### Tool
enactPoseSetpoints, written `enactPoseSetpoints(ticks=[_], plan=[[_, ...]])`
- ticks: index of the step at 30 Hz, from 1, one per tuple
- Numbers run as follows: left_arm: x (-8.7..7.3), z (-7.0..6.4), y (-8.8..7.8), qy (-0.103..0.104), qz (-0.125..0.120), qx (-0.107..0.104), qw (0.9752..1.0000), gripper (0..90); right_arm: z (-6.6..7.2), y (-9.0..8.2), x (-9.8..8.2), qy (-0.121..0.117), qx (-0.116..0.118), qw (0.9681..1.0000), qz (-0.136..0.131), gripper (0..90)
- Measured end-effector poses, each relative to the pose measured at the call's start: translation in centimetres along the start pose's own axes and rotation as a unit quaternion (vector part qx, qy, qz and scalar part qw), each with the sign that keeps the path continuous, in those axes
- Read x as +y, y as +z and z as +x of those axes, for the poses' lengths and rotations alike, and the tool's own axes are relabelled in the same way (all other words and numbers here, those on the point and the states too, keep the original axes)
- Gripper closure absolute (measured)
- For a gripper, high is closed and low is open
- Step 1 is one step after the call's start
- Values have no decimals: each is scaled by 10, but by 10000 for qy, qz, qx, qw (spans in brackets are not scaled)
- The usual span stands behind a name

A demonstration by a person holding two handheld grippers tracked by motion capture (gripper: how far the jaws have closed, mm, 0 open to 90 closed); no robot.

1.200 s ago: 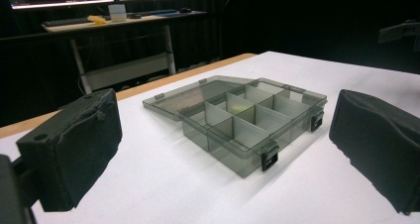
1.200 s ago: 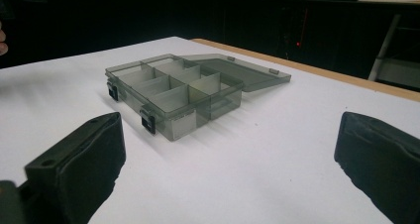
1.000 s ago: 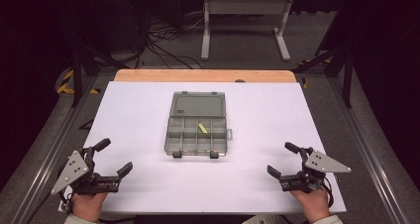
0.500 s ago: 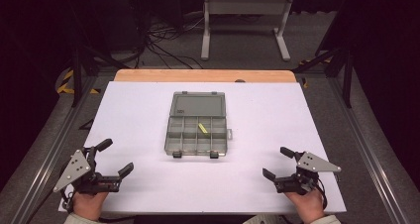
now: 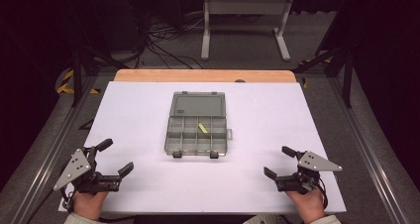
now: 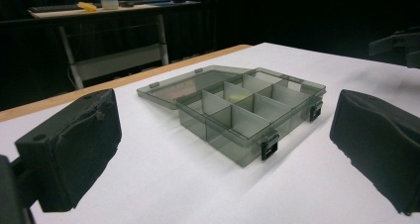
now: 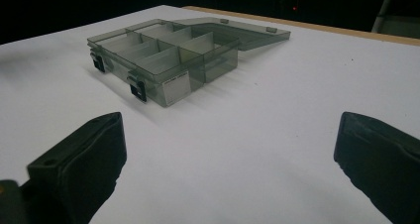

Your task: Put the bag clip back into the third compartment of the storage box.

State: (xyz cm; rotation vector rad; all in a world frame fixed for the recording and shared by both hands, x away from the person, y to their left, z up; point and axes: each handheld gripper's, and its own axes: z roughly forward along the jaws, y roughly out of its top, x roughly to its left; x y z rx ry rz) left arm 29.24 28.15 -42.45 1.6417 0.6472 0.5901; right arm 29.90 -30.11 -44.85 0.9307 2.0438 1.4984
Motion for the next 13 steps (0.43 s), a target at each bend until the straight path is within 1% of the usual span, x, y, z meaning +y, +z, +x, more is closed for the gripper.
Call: enactPoseSetpoints(ticks=[4,7,10,13], plan=[[0,0,0,-46,-17,9,10000,2,1,-1,1,-76,-29,10000,-21,5],[0,0,0,-26,8,12,10000,2,1,-2,2,-105,-64,9999,-45,5],[0,0,0,-9,25,30,10000,3,1,-4,4,-192,-129,9997,-117,5],[0,0,0,-4,33,35,10000,3,2,-5,4,-191,-147,9996,-122,5]])
